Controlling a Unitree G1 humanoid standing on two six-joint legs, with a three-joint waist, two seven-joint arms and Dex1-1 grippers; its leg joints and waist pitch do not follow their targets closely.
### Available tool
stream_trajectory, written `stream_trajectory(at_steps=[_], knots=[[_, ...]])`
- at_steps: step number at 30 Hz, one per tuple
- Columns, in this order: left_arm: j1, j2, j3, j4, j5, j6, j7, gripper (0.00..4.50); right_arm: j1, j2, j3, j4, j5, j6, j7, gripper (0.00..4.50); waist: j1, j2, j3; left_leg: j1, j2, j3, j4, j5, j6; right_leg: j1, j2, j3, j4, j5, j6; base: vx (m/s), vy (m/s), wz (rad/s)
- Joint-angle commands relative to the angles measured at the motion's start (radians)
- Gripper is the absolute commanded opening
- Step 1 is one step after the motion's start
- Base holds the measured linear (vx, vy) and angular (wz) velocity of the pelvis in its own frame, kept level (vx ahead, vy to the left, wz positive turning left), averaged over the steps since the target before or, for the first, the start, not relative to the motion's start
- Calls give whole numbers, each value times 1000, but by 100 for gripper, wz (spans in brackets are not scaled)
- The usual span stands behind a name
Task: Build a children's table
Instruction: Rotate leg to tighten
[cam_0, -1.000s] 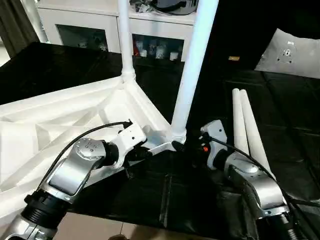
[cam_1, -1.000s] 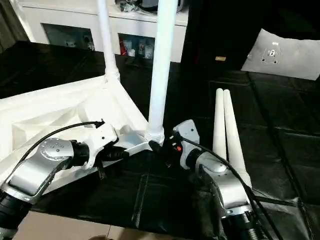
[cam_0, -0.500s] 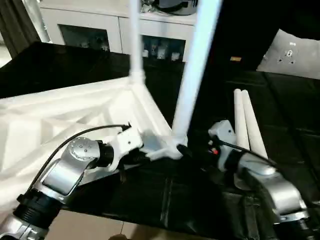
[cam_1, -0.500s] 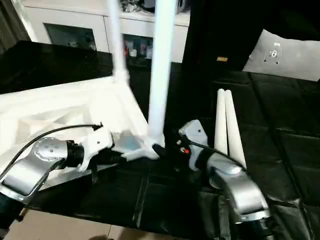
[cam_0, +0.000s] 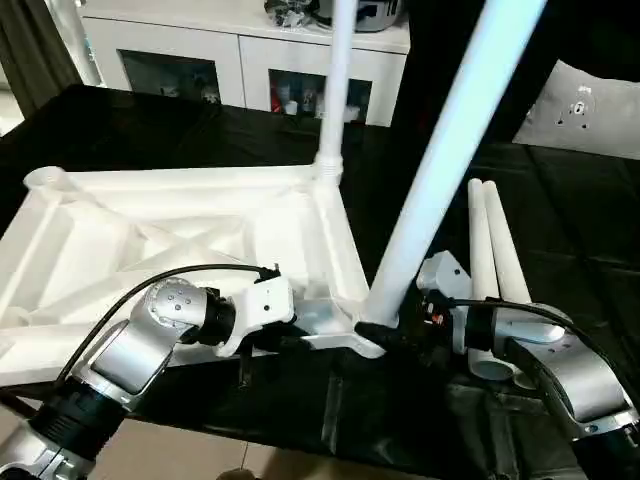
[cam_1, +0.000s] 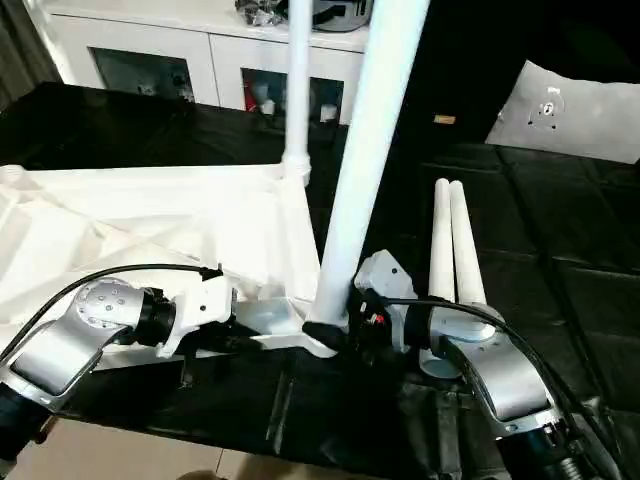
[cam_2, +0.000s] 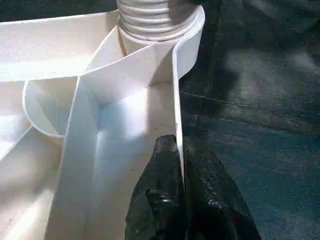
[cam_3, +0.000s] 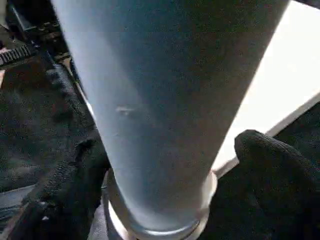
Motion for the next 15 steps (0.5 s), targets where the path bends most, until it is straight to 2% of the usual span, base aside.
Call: stream_trajectory(at_steps=[1, 11, 15], knots=[[-41, 2, 0, -24, 5, -39, -23, 0, -14, -14, 10, 8, 18, 10, 22, 399, 0, 11, -74, 0, 59, -14, -61, -80, 62, 62, -108, 73, -72, -139, -168, 0, 0, 0], [-36, 4, 4, -20, 9, -44, -28, 0, -10, -32, 39, 18, -6, 24, 59, 303, 2, 11, -73, 1, 59, -15, -61, -85, 57, 62, -108, 72, -73, -160, -166, 0, 0, 0], [-37, 4, 6, -20, 8, -42, -29, 0, -12, -32, 45, 19, 0, 29, 61, 278, 2, 11, -74, 0, 58, -14, -60, -84, 57, 63, -108, 72, -73, -153, -165, 0, 0, 0]])
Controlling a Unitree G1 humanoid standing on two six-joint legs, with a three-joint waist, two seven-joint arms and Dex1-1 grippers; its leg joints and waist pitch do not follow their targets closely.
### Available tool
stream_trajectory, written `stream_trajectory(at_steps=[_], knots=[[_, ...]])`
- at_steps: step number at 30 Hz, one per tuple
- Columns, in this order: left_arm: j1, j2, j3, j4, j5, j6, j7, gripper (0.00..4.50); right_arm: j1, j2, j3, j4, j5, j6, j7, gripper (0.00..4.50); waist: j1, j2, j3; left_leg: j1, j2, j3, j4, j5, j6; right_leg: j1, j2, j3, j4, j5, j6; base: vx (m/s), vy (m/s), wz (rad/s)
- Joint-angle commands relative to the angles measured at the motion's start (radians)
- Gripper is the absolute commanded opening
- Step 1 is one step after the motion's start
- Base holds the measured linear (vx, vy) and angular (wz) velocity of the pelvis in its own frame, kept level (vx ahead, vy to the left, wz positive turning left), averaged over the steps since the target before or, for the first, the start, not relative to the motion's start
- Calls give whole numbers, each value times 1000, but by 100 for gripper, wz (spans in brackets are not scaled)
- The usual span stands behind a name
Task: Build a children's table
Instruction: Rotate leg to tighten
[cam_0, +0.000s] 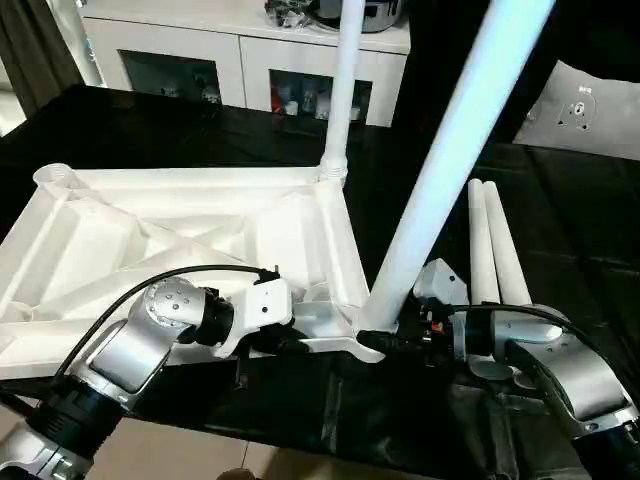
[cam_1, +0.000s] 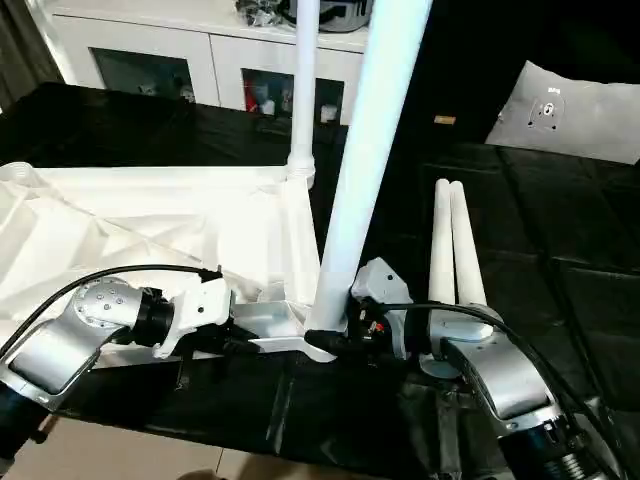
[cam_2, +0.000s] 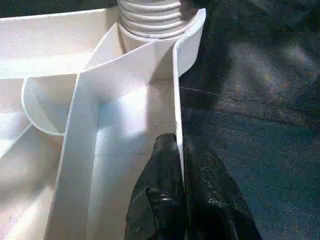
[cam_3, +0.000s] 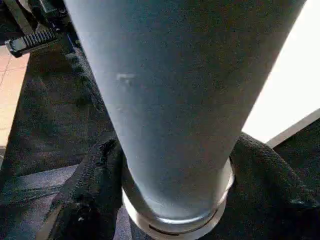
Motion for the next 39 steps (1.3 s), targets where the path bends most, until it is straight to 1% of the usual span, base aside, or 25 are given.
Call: stream_trajectory(at_steps=[1, 4, 5, 8, 11, 12, 13, 14, 15, 16, 17, 18, 19, 20, 21, 22, 23, 24, 26, 27, 31, 32, 36, 37, 39], knots=[[-34, -4, 8, -25, 3, -31, -9, 0, -7, -8, 15, 9, -2, 14, 17, 278, 0, 10, -75, 0, 58, -14, -61, -81, 57, 63, -108, 72, -72, -151, -165, 0, 0, 0], [-34, -4, 8, -24, 3, -31, -10, 0, -3, -7, 18, 8, 0, 16, 18, 272, 0, 10, -73, -1, 58, -14, -61, -82, 58, 62, -108, 72, -74, -159, -162, 0, 0, 0], [-34, -4, 9, -24, 3, -29, -10, 0, 1, -5, 19, 7, 2, 18, 19, 271, 0, 6, -75, -1, 58, -13, -61, -82, 59, 63, -108, 72, -75, -162, -161, 0, 0, 0], [-29, -12, 21, -30, -10, -12, -2, 0, 15, 9, 17, -2, 18, 34, 17, 270, 0, 7, -74, 0, 59, -14, -61, -79, 59, 62, -107, 72, -73, -164, -160, 0, 0, 0], [-20, -23, 37, -47, -26, 28, 16, 0, 29, 31, 9, -13, 37, 56, -2, 270, 1, 8, -74, 0, 59, -13, -61, -82, 58, 61, -109, 72, -75, -173, -161, 0, 0, 0], [-4, -46, 65, -76, -47, 91, 60, 0, 39, 65, 14, -16, 18, 75, -66, 270, -3, 12, -73, 0, 62, -14, -63, -81, 49, 60, -109, 72, -72, -171, -167, 0, 0, 0], [-3, -49, 67, -80, -49, 97, 65, 0, 39, 69, 14, -15, 15, 76, -74, 270, -3, 12, -73, 0, 62, -14, -63, -81, 49, 60, -109, 72, -72, -171, -167, 0, 0, 0], [9, -78, 92, -111, -62, 164, 120, 0, 42, 110, 18, -5, -13, 96, -151, 270, -6, 11, -69, 2, 60, -15, -65, -107, 38, 58, -110, 69, -81, -220, -162, 0, 0, 0], [12, -88, 99, -119, -62, 178, 137, 0, 41, 125, 17, 0, -19, 100, -175, 270, -7, 11, -69, 3, 60, -15, -64, -112, 32, 58, -110, 69, -81, -234, -160, 0, 0, 0], [16, -100, 106, -129, -63, 195, 158, 0, 40, 142, 15, 7, -27, 104, -203, 270, -11, 10, -69, -1, 57, -16, -65, -113, 24, 61, -110, 68, -82, -262, -150, 0, 0, 0], [28, -141, 130, -162, -63, 253, 228, 0, 31, 206, 8, 30, -42, 125, -291, 270, -16, 13, -71, -2, 59, -17, -66, -109, 17, 63, -111, 69, -81, -262, -144, 0, 0, 0], [28, -141, 130, -162, -63, 253, 228, 0, 31, 206, 8, 30, -42, 125, -291, 270, -18, 12, -70, -2, 58, -18, -66, -108, 18, 60, -109, 68, -83, -258, -147, 0, 0, 0], [35, -165, 141, -182, -61, 278, 264, 0, 24, 237, 8, 45, -54, 131, -332, 270, -20, 13, -69, 0, 57, -18, -66, -114, 19, 58, -109, 67, -86, -265, -145, 0, 0, 0], [43, -218, 160, -214, -51, 337, 339, 0, 5, 300, -5, 77, -70, 149, -413, 270, -29, 9, -70, -1, 56, -17, -64, -115, 17, 59, -109, 69, -84, -261, -150, 0, 0, 0], [45, -237, 164, -222, -46, 354, 362, 0, -4, 323, -14, 92, -72, 156, -442, 270, -33, 10, -69, -2, 55, -16, -64, -115, 17, 58, -109, 70, -85, -261, -153, 0, 0, 0], [47, -267, 169, -238, -38, 386, 397, 0, -18, 359, -28, 112, -75, 171, -491, 270, -33, 7, -71, 0, 54, -16, -63, -110, 20, 58, -109, 69, -86, -269, -152, 0, 0, 0], [46, -305, 173, -247, -25, 417, 440, 0, -36, 394, -43, 140, -79, 178, -542, 270, -34, 9, -70, -1, 52, -15, -62, -103, 20, 58, -107, 69, -89, -278, -145, 0, 0, 0], [44, -343, 175, -252, -14, 441, 480, 0, -55, 418, -49, 166, -82, 184, -574, 270, -37, 3, -71, 0, 52, -14, -62, -100, 23, 57, -108, 70, -89, -279, -142, 0, 0, 0], [33, -405, 181, -248, 3, 469, 549, 0, -85, 433, -43, 199, -110, 183, -602, 270, -33, 6, -72, 1, 54, -15, -61, -95, 21, 57, -107, 69, -89, -274, -140, 0, 0, 0], [28, -419, 180, -248, 5, 479, 567, 0, -93, 442, -51, 208, -112, 189, -615, 269, -31, 6, -74, -2, 54, -14, -61, -81, 27, 60, -106, 71, -84, -230, -135, 0, 0, 0], [15, -424, 161, -247, 10, 480, 583, 0, -101, 448, -57, 220, -118, 189, -613, 269, -26, 5, -78, -5, 50, -14, -59, -61, 41, 62, -105, 71, -79, -185, -128, 0, 0, 0], [10, -407, 149, -244, 17, 478, 572, 0, -99, 449, -59, 223, -120, 180, -611, 269, -23, 10, -79, -5, 51, -15, -59, -56, 44, 61, -106, 71, -78, -175, -125, 0, 0, 0], [7, -402, 151, -247, 31, 500, 575, 0, -99, 459, -72, 231, -118, 172, -617, 269, -23, 11, -77, -3, 52, -15, -61, -78, 37, 60, -105, 70, -82, -196, -123, 0, 0, 0], [5, -398, 154, -245, 38, 506, 576, 0, -101, 459, -78, 234, -112, 170, -616, 304, -23, 10, -77, -3, 52, -15, -61, -82, 36, 60, -106, 70, -83, -201, -122, 0, 0, 0], [2, -379, 154, -239, 43, 506, 575, 0, -102, 453, -86, 227, -102, 174, -607, 304, -22, 8, -78, -3, 52, -15, -62, -81, 33, 62, -107, 70, -83, -206, -119, 0, 0, 0]])
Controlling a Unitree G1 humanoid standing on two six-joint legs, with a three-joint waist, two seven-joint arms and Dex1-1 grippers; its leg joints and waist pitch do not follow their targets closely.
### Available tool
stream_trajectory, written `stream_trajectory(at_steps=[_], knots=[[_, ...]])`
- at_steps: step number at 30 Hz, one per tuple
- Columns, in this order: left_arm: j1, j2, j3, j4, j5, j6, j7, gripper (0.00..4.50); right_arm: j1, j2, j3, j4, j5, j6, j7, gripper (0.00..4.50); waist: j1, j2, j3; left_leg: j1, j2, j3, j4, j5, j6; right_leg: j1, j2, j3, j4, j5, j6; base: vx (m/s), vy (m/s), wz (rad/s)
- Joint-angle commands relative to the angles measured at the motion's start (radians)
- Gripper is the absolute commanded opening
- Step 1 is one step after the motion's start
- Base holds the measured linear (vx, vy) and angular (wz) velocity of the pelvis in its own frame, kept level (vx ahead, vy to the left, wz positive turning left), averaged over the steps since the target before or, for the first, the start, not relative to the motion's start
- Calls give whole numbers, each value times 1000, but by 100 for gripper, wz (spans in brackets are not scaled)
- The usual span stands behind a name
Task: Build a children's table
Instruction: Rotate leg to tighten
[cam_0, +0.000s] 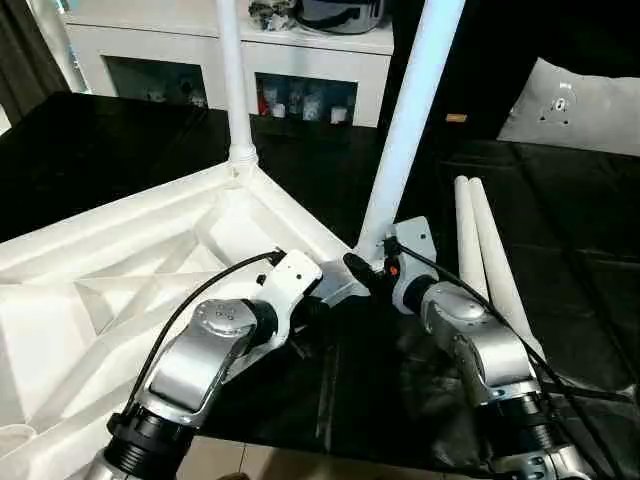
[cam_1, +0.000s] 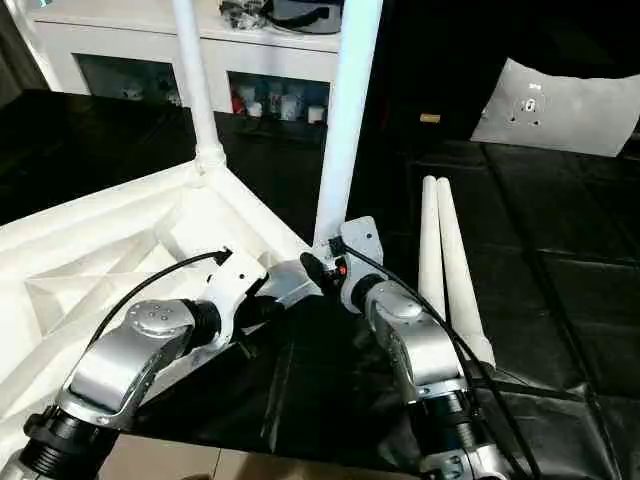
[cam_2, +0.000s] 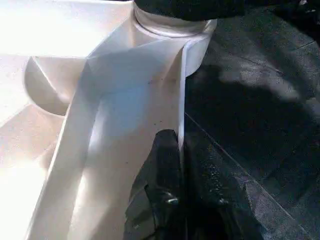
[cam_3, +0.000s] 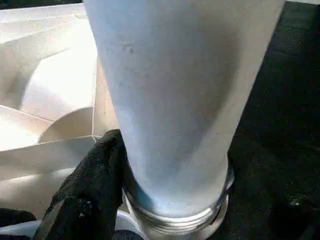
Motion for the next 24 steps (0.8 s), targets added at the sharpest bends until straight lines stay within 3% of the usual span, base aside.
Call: stream_trajectory(at_steps=[1, 9, 10, 11, 12, 15, 16, 20, 24], knots=[[-67, -6, 19, -86, -5, -36, 16, 0, 30, 23, 42, 38, 29, 42, 45, 327, 7, 7, -75, -3, 52, -16, -62, -83, 35, 59, -108, 70, -80, -209, -121, 0, 0, 0], [-76, 83, -12, -31, 10, -162, -58, 0, 68, -61, 37, -17, 28, -41, 135, 391, 8, 4, -77, -7, 51, -15, -60, -69, 49, 61, -107, 71, -77, -180, -121, 0, 0, 0], [-75, 89, -6, -24, 2, -170, -72, 0, 76, -84, 36, -29, 26, -68, 160, 399, 9, 3, -77, -9, 49, -15, -60, -70, 49, 64, -108, 70, -79, -186, -118, 0, 0, 0], [-75, 117, -3, -3, -13, -199, -113, 0, 95, -143, 32, -67, 38, -106, 239, 411, 10, 11, -76, -4, 50, -14, -59, -76, 48, 58, -108, 70, -81, -206, -120, 0, 0, 0], [-75, 119, -3, -1, -15, -201, -116, 0, 97, -147, 31, -71, 39, -109, 246, 411, 13, 9, -74, -3, 48, -13, -58, -84, 53, 58, -106, 69, -89, -224, -110, 0, 0, 0], [-78, 181, -17, 38, -30, -274, -196, 0, 117, -244, 25, -128, 61, -158, 372, 430, 23, 13, -75, 0, 51, -14, -60, -94, 62, 56, -103, 69, -84, -210, -110, 0, 0, 0], [-78, 183, -18, 39, -31, -278, -200, 0, 117, -246, 24, -129, 62, -159, 375, 445, 24, 10, -76, -1, 50, -13, -59, -98, 64, 58, -103, 69, -84, -211, -109, 0, 0, 0], [-77, 250, -43, 67, -50, -366, -324, 0, 114, -311, 15, -155, 92, -172, 470, 445, 27, 13, -77, 2, 56, -14, -60, -97, 64, 55, -105, 69, -79, -193, -135, 0, 0, 0], [-76, 329, -90, 91, -41, -496, -463, 0, 94, -378, 35, -137, 83, -214, 553, 445, 36, 13, -76, 4, 56, -14, -61, -112, 63, 54, -106, 70, -80, -213, -133, 0, 0, 0]])
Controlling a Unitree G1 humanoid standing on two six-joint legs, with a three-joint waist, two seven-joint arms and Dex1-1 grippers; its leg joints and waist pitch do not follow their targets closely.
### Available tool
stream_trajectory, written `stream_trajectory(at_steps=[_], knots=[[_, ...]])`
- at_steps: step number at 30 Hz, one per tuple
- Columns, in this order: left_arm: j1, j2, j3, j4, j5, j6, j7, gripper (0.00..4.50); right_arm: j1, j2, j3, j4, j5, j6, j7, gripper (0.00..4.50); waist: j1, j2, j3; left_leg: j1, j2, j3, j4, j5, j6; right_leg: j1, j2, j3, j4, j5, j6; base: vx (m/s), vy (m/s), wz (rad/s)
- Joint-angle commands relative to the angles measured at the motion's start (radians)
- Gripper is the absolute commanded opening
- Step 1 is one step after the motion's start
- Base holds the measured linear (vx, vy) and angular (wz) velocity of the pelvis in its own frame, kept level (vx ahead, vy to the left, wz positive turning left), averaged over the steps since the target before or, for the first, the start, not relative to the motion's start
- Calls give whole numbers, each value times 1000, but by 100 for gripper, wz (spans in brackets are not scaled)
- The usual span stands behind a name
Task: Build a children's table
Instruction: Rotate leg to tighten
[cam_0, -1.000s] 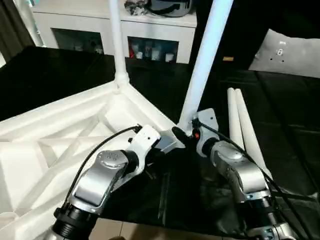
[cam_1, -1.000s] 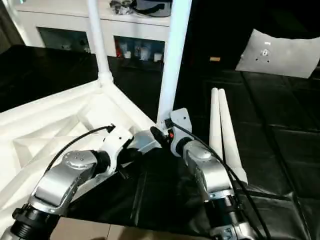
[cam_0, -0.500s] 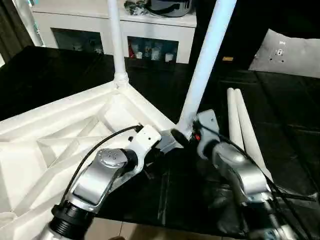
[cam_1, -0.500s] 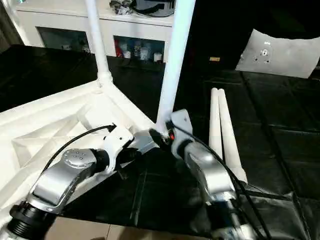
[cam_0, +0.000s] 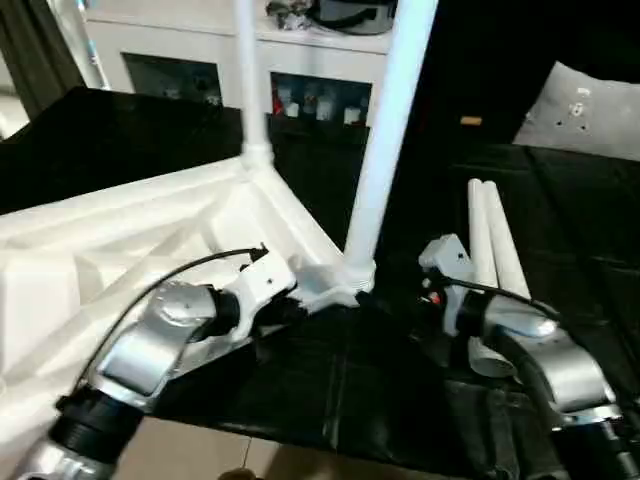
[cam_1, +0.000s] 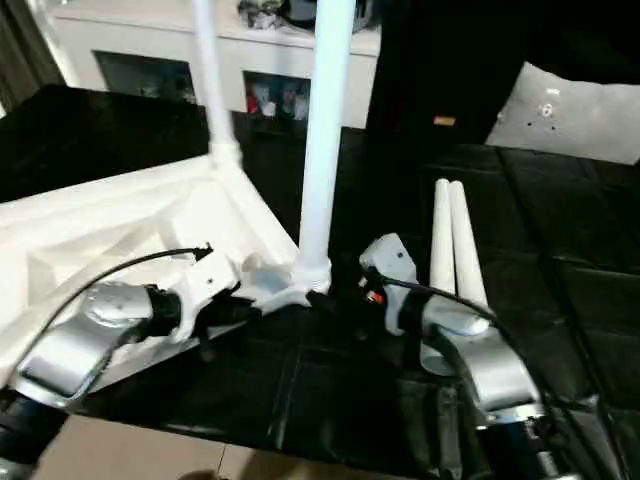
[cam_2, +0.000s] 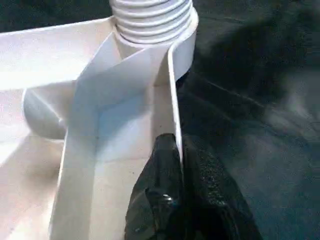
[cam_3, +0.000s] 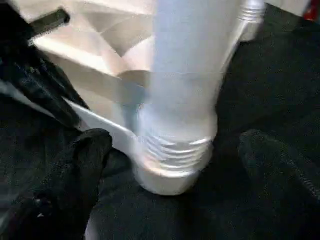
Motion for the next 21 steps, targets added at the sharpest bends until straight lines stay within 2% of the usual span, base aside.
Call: stream_trajectory(at_steps=[1, 4, 5, 7, 14, 17, 19, 21], knots=[[-40, 19, -41, -40, -7, -89, -95, 0, -18, -21, 21, -5, -2, -24, 51, 445, -2, 11, -76, 6, 56, -13, -64, -122, 58, 54, -106, 71, -81, -228, -132, 0, 0, 0], [-47, 31, -52, -33, -15, -108, -135, 0, -26, -45, 49, -4, -11, -27, 98, 445, 2, 11, -76, 7, 57, -13, -65, -130, 54, 55, -107, 70, -81, -249, -134, 0, 0, 0], [-54, 34, -57, -25, -17, -122, -152, 0, -33, -59, 74, 2, -26, -19, 122, 445, 1, 13, -75, 5, 59, -14, -66, -124, 53, 54, -107, 70, -79, -231, -139, 0, 0, 0], [-64, 37, -64, -15, -10, -139, -164, 0, -35, -59, 95, 9, -26, -17, 151, 445, 0, 6, -77, 3, 59, -14, -65, -121, 51, 57, -108, 70, -77, -218, -146, 0, 0, 0], [-74, 37, -62, 8, -15, -175, -197, 0, -33, -63, 123, 11, -9, 5, 192, 445, -1, 7, -77, 2, 59, -15, -65, -119, 49, 58, -109, 69, -78, -245, -138, 0, 0, 0], [-73, 36, -64, 10, -18, -182, -207, 0, -40, -59, 122, 22, -3, 3, 196, 412, -1, 7, -77, 3, 58, -13, -63, -118, 49, 57, -110, 70, -79, -238, -141, 0, 0, 0], [-73, 35, -66, 11, -19, -185, -210, 0, -42, -57, 122, 25, -2, 7, 198, 407, 0, 7, -78, 3, 58, -13, -63, -113, 50, 57, -109, 70, -77, -231, -144, 0, 0, 0], [-74, 34, -65, 17, -18, -192, -214, 0, -46, -56, 121, 27, -2, 12, 200, 376, -1, 7, -77, 1, 58, -13, -63, -112, 50, 57, -108, 70, -77, -225, -146, 0, 0, 0]])
